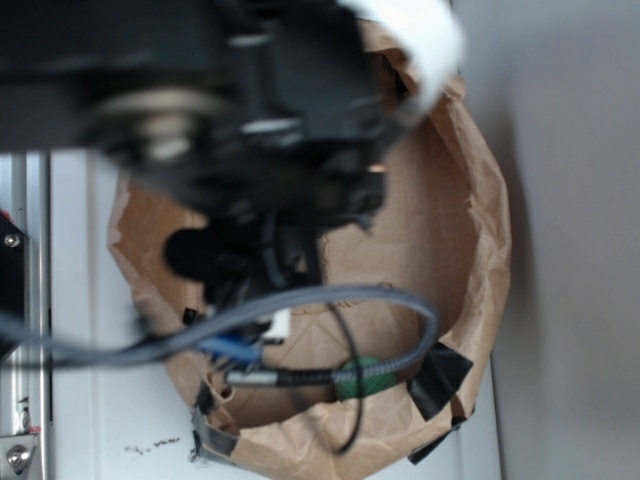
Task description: Grab the yellow cloth.
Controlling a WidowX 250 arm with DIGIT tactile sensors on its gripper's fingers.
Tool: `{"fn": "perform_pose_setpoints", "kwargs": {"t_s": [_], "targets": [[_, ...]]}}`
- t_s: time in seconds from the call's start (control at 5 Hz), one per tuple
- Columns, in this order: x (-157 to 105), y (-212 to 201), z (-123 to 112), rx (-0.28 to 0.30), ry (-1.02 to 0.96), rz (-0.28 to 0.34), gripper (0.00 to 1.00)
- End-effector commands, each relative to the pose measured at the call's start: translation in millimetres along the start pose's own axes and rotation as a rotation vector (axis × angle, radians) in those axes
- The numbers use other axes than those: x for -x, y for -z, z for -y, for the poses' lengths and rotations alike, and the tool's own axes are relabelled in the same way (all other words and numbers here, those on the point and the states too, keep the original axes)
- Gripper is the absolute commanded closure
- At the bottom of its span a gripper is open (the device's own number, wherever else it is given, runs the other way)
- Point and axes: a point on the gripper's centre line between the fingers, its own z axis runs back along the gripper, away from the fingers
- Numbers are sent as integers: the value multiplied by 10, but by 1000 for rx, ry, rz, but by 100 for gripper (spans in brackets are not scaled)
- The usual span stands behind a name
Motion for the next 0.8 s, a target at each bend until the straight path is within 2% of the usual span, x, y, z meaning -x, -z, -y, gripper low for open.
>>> {"fn": "perform_pose_setpoints", "kwargs": {"t_s": [0.0,0.2,0.6], "targets": [[-57,-154,-27,-10,-8,57,0],[-57,-154,-27,-10,-8,57,0],[173,554,-356,-76,4,-10,0]]}}
